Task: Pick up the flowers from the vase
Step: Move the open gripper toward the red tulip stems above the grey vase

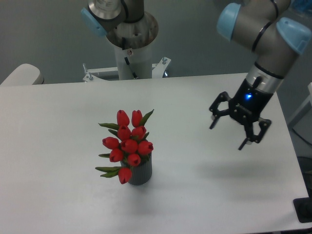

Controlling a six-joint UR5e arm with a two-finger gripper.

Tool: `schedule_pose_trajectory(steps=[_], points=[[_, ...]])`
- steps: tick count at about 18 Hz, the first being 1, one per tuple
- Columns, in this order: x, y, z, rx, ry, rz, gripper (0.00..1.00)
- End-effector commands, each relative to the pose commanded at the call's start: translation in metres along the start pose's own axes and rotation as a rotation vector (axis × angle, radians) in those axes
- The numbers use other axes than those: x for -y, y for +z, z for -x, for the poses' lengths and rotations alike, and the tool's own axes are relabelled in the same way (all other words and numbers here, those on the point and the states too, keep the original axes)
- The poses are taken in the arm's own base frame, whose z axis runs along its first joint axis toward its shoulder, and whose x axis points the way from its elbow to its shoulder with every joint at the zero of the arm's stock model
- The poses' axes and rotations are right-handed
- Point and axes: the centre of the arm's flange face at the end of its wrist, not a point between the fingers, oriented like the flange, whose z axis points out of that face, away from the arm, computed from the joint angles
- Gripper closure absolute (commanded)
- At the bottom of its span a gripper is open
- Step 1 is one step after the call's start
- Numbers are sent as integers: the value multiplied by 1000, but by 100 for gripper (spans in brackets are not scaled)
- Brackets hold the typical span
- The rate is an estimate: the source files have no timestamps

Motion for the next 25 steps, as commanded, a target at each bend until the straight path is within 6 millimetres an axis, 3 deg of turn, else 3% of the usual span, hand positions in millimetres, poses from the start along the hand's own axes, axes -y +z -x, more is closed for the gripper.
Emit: schedule_pose_trajectory(steps=[4, 8, 10, 14, 19, 25], points=[[-9, 16, -36, -22, -20, -86, 0], [-5, 25, -70, -39, -40, -136, 0], [-5, 44, -85, -52, -22, -141, 0], [13, 77, -112, -52, 49, -146, 0], [25, 91, -122, -57, 49, -150, 0], [31, 104, -116, -61, 79, -154, 0]])
